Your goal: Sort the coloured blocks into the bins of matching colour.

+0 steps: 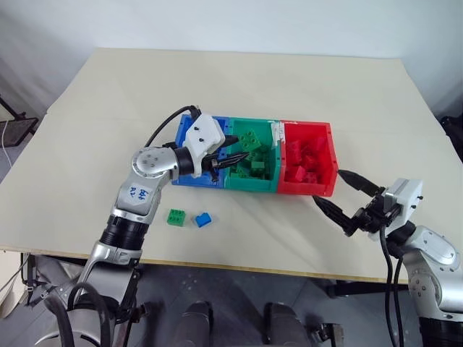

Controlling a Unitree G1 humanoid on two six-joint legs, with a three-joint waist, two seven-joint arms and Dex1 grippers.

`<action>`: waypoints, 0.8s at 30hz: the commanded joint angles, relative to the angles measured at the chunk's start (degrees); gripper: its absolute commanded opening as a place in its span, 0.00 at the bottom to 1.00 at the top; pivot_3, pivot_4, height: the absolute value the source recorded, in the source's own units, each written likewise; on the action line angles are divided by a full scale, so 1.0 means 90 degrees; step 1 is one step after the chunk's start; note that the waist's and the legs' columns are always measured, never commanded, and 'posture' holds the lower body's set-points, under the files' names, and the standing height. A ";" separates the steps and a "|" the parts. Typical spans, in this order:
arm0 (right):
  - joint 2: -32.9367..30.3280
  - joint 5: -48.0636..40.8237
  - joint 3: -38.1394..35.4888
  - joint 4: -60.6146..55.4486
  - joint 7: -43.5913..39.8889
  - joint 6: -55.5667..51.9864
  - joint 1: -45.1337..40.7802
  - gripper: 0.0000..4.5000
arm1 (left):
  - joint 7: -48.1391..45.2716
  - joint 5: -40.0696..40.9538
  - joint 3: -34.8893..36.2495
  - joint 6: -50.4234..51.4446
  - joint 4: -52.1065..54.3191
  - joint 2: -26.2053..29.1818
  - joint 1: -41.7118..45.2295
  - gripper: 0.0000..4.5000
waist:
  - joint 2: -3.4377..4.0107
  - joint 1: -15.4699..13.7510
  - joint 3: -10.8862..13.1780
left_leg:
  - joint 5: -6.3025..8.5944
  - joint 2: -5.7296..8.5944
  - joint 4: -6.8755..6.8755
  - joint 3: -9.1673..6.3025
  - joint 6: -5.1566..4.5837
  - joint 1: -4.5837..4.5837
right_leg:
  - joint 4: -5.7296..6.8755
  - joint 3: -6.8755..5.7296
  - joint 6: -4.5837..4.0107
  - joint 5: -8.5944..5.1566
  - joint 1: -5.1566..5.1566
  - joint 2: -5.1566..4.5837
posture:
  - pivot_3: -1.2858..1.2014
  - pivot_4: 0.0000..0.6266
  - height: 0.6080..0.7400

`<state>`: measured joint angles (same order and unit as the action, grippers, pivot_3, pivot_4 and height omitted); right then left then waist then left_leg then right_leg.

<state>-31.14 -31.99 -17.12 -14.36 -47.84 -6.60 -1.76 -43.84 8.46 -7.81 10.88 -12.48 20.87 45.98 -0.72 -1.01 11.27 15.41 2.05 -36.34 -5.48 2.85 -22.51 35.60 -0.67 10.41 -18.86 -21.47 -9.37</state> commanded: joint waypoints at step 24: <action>-0.0905 0.0287 0.1979 0.0928 -0.2722 -0.0227 -0.2005 1.00 | -0.1833 0.1935 0.4258 -0.0069 0.2276 0.2682 -0.5796 0.98 | -0.0001 0.0244 0.0001 | 0.0002 -0.0007 0.0020 -0.0006 -0.0003 0.0009 | -0.0008 0.0000 -0.0005 -0.0002 -0.0001 -0.0001 | 0.52 0.24 1.00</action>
<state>-39.54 -29.97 0.53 -6.33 -71.23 -10.32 -19.48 -58.96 24.49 27.01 12.24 7.29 44.25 -4.59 -0.72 1.19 11.27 15.43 1.97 -36.16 -5.53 2.83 -22.43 35.51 -0.67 10.36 -18.89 -21.48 -9.38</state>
